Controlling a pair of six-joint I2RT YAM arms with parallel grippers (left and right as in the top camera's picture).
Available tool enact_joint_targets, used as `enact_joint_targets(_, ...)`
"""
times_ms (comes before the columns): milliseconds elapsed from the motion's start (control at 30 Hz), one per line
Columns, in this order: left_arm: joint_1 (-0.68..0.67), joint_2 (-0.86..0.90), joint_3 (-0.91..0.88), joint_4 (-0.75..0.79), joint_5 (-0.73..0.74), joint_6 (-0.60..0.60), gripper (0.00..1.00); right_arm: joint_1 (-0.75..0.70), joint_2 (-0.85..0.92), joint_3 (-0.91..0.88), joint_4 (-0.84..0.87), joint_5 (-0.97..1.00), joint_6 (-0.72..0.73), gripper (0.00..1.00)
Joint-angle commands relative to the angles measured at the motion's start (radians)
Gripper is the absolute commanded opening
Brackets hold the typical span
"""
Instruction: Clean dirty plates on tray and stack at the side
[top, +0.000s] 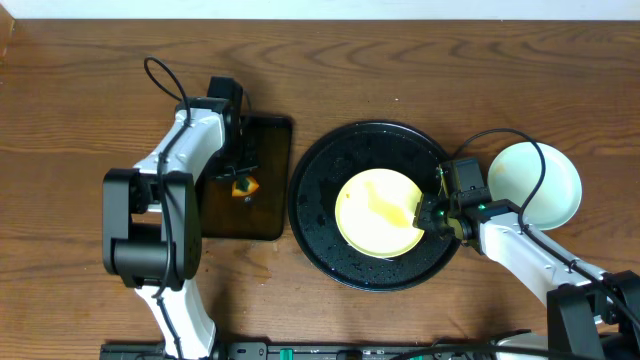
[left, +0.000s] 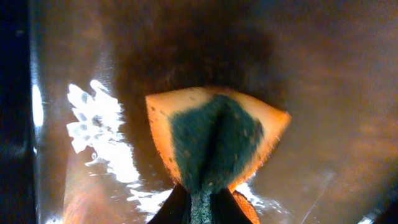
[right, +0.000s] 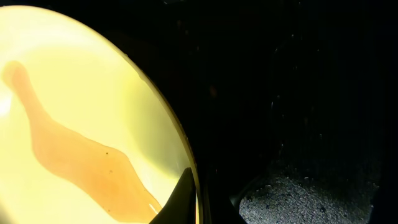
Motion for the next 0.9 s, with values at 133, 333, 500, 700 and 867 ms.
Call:
enact_joint_targets(133,0.041,0.028,-0.004,-0.029,-0.033,0.056,0.61,0.008,0.040,-0.016,-0.004,0.023,0.000,0.01)
enact_joint_targets(333,0.035,-0.059,0.019,-0.066,0.054,0.056,0.62,0.008,0.040,-0.016,0.021,0.034,-0.006,0.01)
enact_joint_targets(500,0.033,-0.181,0.019,-0.070,0.064,0.057,0.62,0.008,0.023,-0.015,0.079,0.034,-0.018,0.01)
enact_joint_targets(700,0.033,-0.289,0.019,-0.093,0.064,0.057,0.62,0.008,-0.069,0.001,0.103,0.073,-0.096,0.01)
enact_joint_targets(867,0.033,-0.333,0.019,-0.106,0.064,0.057,0.62,0.008,-0.195,0.002,0.093,0.121,-0.167,0.01)
